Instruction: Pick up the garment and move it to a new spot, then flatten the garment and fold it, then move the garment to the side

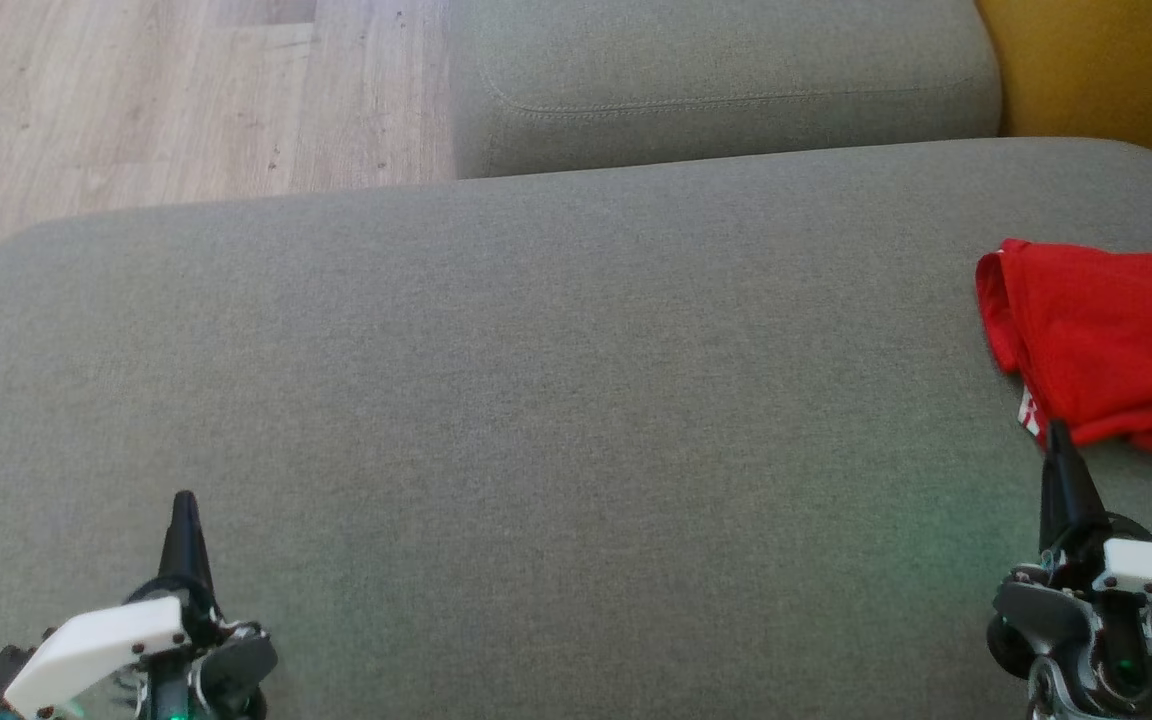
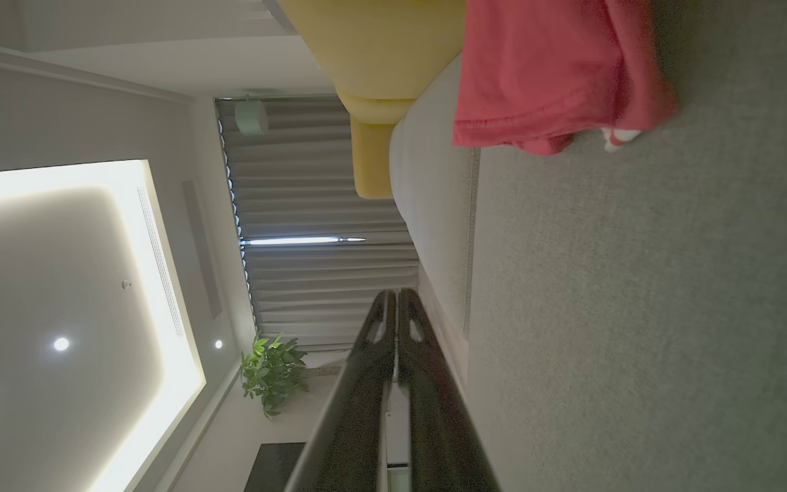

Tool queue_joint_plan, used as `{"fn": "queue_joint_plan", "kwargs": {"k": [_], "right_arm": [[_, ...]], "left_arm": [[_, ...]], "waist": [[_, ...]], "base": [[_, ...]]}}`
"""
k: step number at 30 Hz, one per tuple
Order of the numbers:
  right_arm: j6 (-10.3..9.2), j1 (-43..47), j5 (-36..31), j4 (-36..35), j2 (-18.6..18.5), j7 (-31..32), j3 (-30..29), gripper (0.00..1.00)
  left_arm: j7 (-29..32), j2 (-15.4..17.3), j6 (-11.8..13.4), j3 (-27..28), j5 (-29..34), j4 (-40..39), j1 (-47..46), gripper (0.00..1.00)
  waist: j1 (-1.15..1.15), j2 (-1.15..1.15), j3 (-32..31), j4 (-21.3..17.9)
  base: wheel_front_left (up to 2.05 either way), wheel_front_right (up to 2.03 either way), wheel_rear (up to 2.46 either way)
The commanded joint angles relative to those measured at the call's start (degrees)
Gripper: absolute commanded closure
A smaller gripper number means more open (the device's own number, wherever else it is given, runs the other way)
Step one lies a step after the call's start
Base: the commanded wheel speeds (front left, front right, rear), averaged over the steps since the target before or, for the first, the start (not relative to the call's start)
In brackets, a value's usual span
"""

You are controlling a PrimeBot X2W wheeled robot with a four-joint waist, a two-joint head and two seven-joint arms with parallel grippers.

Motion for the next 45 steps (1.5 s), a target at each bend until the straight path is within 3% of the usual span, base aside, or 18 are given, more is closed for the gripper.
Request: {"fn": "queue_joint_plan", "kwargs": {"k": [1, 45], "right_arm": [[-0.04, -2.99, 0.52, -1.79, -1.27, 0.31, 1.13, 1.0], [-0.04, -3.06, -0.18, -1.73, -0.67, 0.99, 0.29, 1.0]], "left_arm": [[0.2, 0.6, -0.38, 2.26, -0.26, -1.6, -3.17, 1.0], [0.95, -0.06, -0.38, 3.19, 0.52, -1.55, -3.24, 1.0]], "waist": [[0.0, 0.0, -0.01, 0.01], [0.0, 0.0, -0.01, 0.01]], "base": [[0.0, 0.0, 0.0], [0.0, 0.0, 0.0]]}}
